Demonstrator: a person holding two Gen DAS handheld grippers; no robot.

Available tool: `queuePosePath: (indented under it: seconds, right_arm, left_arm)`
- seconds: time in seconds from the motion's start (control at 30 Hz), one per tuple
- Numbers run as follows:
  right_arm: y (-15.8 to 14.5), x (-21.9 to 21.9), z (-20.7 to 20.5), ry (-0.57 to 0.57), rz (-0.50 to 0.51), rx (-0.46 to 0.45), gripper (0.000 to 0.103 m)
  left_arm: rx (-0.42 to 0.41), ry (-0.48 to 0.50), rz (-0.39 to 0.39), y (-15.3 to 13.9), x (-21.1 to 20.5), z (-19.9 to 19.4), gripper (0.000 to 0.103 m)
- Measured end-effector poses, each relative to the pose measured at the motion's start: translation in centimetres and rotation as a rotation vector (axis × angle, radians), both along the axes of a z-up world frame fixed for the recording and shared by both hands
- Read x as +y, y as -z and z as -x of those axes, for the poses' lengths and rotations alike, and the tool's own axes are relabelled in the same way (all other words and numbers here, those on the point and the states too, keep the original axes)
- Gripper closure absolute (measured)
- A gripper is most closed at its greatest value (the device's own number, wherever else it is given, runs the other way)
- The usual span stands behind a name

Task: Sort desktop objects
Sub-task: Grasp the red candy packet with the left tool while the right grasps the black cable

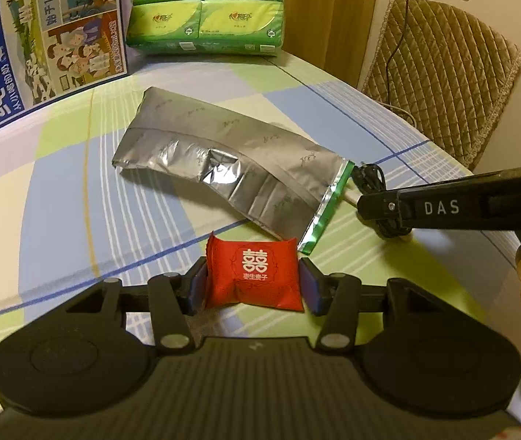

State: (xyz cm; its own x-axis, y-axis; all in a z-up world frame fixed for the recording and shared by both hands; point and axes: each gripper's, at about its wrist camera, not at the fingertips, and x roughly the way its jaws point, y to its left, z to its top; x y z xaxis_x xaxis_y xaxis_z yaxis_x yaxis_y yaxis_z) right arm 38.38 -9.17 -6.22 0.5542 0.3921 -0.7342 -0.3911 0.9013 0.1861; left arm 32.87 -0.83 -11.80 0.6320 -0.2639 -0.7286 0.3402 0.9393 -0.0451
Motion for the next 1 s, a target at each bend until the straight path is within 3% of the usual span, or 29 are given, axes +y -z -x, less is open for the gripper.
queuePosePath:
  seconds: [0.3, 0.6, 0.77, 1.0]
  right_arm:
    - [-0.9, -0.6, 3.0, -0.068, -0.002, 0.038, 0.083]
    - [-2.1, -0.9, 9.2, -0.232, 0.072, 0.044, 0.083]
    - [-1.7, -1.3, 11.0, -0.224, 0.088, 0.036, 0.083]
    - [-1.2, -1.9, 10.3, -0.165, 0.079, 0.042, 0.083]
  left_arm:
    - [0.045, -0.031, 0.03, -0.6, 1.3, 2.0, 0.057]
    - [0.046, -0.029, -0.027, -1.4, 2.8, 7.5, 0.057]
    - [0.05, -0.036, -0.028, -1.2, 3.7, 9.9, 0.057]
    - [0.035, -0.045, -0.009, -1.1, 3.8, 10.6, 0.054]
